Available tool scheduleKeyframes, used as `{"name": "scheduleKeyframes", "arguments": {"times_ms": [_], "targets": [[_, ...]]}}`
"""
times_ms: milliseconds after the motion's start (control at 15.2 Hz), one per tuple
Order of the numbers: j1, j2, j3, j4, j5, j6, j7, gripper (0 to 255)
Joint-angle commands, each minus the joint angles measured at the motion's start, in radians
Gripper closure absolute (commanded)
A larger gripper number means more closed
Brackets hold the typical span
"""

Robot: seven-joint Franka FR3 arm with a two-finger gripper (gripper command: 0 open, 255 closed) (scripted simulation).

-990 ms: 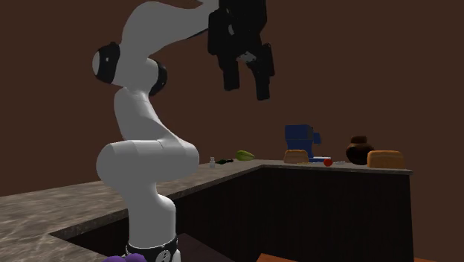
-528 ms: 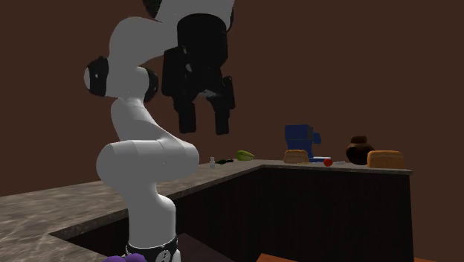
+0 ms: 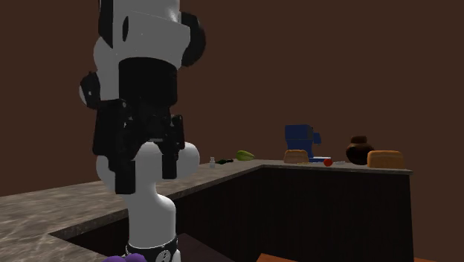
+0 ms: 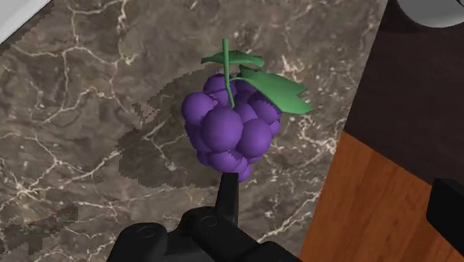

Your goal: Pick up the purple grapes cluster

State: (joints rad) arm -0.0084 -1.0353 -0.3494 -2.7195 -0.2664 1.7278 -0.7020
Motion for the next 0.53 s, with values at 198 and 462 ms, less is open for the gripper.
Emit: {"name": "scheduleKeyframes", "arguments": {"times_ms": [198, 462], "targets": [[-0.033, 0.022, -0.165, -0.059, -0.151, 0.085, -0.21, 0], [-0.045, 0.061, -0.26, -0.082, -0.232, 0.154, -0.309, 0]]}}
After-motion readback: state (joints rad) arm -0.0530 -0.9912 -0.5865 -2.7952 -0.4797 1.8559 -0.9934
